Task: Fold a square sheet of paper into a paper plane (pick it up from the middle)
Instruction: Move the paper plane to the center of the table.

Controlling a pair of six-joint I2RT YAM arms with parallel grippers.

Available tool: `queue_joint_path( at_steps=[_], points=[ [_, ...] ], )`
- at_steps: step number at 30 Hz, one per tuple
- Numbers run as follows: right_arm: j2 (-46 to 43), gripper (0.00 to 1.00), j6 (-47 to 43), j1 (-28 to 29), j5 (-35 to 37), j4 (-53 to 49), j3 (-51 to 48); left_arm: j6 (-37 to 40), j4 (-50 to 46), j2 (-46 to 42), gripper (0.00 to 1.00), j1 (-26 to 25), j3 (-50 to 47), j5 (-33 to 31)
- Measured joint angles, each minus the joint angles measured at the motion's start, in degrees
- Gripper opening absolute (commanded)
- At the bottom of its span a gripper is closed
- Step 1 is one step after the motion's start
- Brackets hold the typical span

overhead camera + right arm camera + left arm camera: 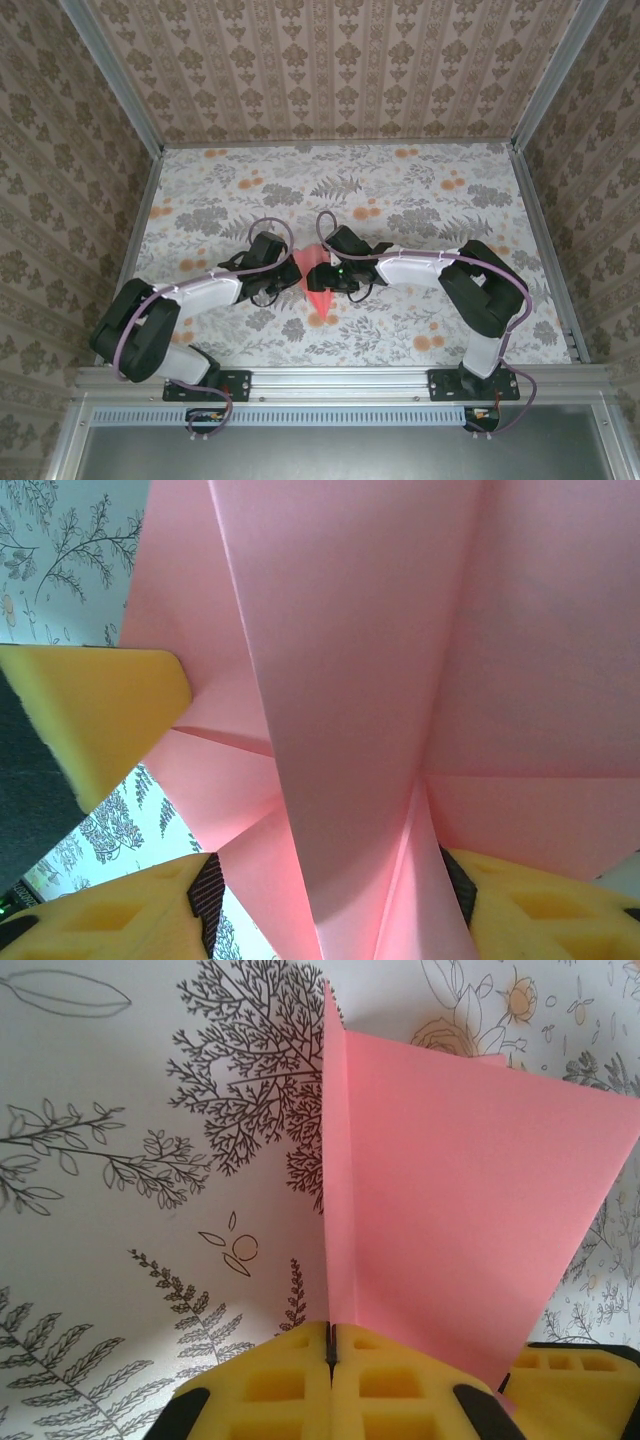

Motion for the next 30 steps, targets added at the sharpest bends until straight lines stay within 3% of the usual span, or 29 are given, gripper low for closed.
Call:
queue_joint_path(
  at_steps=[6, 16, 30],
  points=[
    [0.0, 0.61, -1.3, 0.8, 0.9, -1.6, 0.4, 0.2, 1.0, 0.1, 0.00, 0.0, 0.0, 0.9],
    [0.0, 0.74, -4.0, 2.7, 3.0, -3.4, 1.3, 0.4, 1.1, 0.1, 0.00, 0.0, 0.0, 1.4],
    [0.0, 0.43, -4.6, 3.0, 5.9, -5.8, 2.5, 0.6, 1.1, 0.1, 0.00, 0.0, 0.0, 1.7]
  ],
)
